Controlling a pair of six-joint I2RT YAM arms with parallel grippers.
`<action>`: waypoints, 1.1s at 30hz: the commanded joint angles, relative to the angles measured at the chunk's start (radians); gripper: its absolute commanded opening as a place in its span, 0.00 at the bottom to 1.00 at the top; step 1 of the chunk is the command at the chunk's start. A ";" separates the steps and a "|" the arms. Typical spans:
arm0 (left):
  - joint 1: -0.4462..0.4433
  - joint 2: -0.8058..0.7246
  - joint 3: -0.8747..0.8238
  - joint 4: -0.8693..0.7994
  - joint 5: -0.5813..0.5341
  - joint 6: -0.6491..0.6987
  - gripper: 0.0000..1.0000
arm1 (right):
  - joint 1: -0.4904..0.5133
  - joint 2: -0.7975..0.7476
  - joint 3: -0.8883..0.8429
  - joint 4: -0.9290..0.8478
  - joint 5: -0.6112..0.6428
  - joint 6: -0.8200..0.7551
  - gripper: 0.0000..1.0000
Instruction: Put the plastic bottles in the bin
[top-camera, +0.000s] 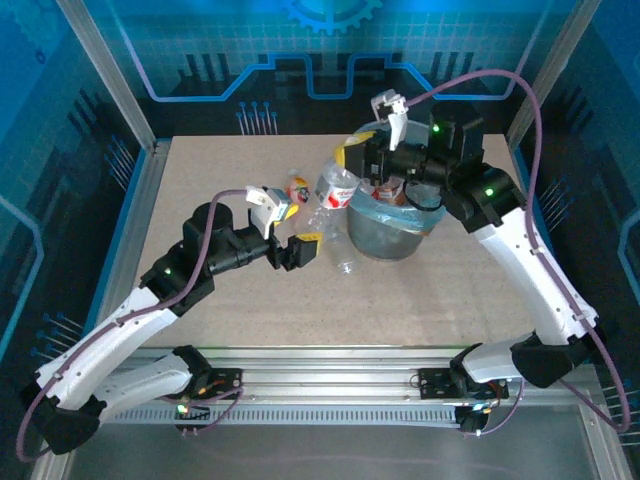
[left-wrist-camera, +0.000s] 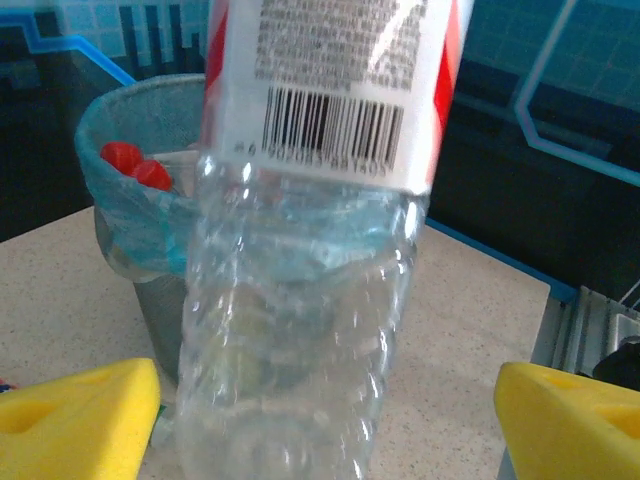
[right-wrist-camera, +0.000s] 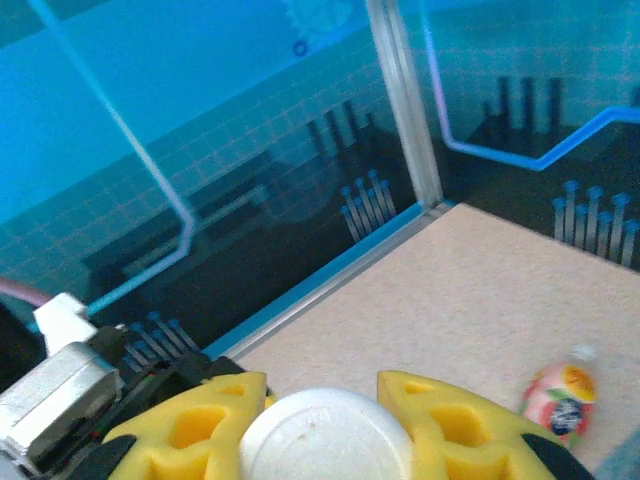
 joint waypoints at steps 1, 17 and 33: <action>-0.007 -0.047 -0.022 0.052 -0.072 -0.005 0.89 | 0.005 -0.059 0.076 -0.071 0.175 -0.104 0.11; -0.008 -0.073 -0.069 0.043 -0.232 -0.010 0.90 | 0.011 0.057 0.209 -0.139 0.953 -0.400 0.08; -0.006 -0.048 -0.060 0.016 -0.247 -0.023 0.90 | 0.031 0.514 0.503 -0.329 1.171 -0.617 0.16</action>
